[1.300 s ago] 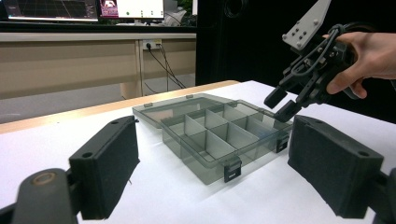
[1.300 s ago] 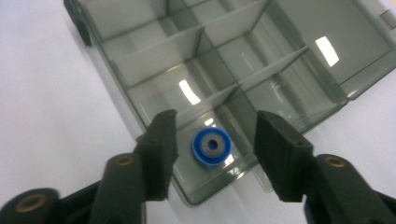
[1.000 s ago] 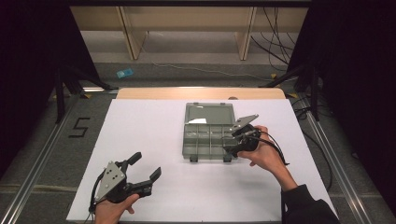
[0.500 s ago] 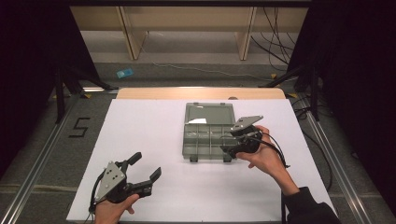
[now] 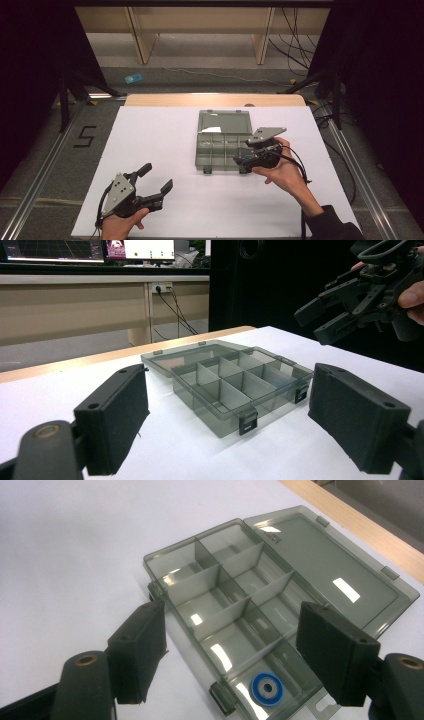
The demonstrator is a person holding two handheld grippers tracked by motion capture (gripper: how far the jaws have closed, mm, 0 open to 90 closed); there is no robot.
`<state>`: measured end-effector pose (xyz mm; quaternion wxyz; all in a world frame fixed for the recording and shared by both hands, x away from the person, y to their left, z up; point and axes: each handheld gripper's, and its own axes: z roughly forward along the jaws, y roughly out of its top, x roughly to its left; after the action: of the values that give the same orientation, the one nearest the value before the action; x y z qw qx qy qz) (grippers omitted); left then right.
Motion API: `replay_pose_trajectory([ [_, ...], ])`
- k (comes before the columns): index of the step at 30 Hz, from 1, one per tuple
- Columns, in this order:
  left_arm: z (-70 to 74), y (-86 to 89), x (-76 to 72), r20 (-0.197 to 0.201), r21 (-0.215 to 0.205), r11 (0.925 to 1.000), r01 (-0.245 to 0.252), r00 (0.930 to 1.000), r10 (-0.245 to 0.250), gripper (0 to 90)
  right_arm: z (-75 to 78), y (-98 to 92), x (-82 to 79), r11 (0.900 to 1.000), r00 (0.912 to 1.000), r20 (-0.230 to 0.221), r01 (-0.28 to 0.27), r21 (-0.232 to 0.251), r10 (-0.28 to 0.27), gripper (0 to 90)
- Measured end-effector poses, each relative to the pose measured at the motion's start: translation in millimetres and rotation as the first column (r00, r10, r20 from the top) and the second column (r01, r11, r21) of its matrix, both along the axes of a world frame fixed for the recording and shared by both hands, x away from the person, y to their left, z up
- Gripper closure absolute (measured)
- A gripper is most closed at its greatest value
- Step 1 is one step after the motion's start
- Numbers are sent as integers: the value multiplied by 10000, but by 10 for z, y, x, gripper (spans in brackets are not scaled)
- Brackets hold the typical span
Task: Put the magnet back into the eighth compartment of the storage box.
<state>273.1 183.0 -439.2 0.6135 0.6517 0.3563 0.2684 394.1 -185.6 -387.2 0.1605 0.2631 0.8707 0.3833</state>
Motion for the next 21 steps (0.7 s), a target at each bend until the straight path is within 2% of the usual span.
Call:
replay_pose_trajectory([
  [1, 0, 0, 0, -4, -1, 10000, 2, 10000, -2, 156, 3, -13, -18, 9998, 10000, -4, -5, 186, 6, 291],
  [3, 0, 0, 0, 3, -2, 10000, 7, 10000, -7, 156, 8, -20, -36, 9998, 10000, -39, 58, 177, -58, 284],
  [5, 0, 0, 0, -1, -1, 10000, 5, 10000, -5, 157, 13, -31, -40, 9994, 9999, 140, -3, 333, -2, 282],
  [7, 0, 0, 0, -1, 0, 10000, 12, 10000, -12, 156, 20, -37, -61, 9987, 9999, 66, 95, 494, -98, 280],
  [14, 0, -1, -1, 14, 53, 10000, 34, 10000, -34, 156, 27, -45, -104, 9964, 9995, 272, 129, 837, -152, 272],
  [15, -1, -3, -1, 6, 54, 10000, 35, 10000, -35, 156, 18, -48, -117, 9946, 9993, 324, 152, 1024, -186, 270],
  [21, 1, -3, -2, 8, 57, 10000, 52, 10000, -52, 156, -14, -58, -155, 9926, 9990, 401, 134, 1209, -184, 262],
])
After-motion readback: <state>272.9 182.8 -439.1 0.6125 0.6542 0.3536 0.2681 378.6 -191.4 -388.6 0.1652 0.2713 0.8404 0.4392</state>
